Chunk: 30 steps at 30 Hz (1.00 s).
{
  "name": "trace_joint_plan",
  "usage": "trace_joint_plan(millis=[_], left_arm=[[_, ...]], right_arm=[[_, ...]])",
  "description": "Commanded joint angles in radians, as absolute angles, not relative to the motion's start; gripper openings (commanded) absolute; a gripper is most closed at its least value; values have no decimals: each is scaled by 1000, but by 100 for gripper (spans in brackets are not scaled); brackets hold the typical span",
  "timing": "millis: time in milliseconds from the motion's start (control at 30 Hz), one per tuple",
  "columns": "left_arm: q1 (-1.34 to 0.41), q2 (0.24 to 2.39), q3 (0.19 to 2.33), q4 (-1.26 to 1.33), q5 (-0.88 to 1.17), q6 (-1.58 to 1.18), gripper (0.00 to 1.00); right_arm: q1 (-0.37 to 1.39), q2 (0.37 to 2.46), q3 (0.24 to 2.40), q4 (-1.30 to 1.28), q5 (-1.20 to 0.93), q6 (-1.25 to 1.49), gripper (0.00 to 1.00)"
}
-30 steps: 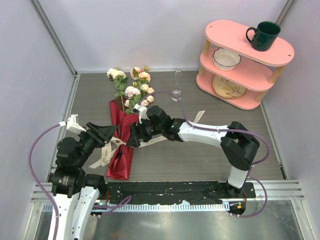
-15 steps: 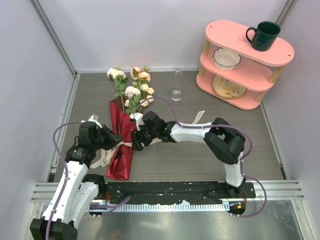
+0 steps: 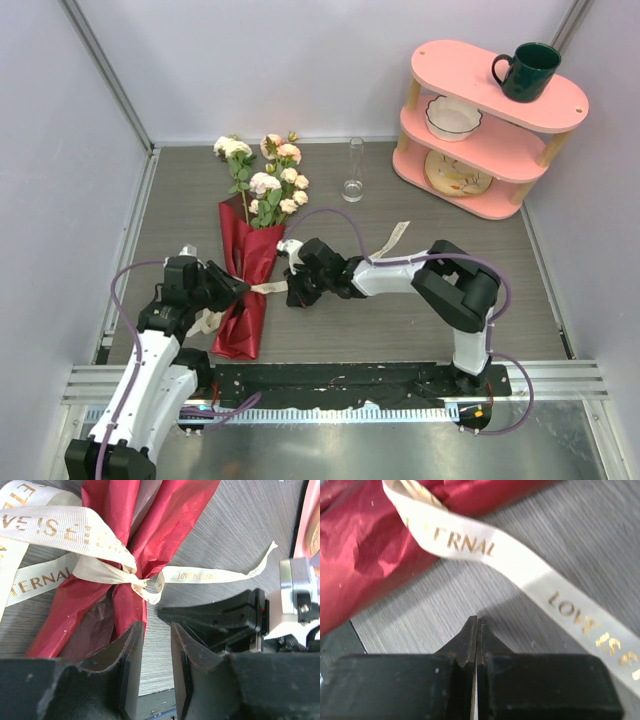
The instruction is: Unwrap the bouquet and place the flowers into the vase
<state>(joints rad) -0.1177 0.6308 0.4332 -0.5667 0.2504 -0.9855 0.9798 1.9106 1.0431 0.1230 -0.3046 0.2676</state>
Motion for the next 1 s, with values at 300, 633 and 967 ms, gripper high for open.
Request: trace_joint_plan(millis=[300,633,967], left_arm=[[-121,726,528,-653,68,-988,31],[-126,653,380,-606,-31,-1098,35],[-284,565,247,-155,241,-1164,51]], right_arm=[[1017,1732,1055,162,-388,414,41],[1026,1741,1051,226,-407,474,52],[965,1690,940,249,-411,508,61]])
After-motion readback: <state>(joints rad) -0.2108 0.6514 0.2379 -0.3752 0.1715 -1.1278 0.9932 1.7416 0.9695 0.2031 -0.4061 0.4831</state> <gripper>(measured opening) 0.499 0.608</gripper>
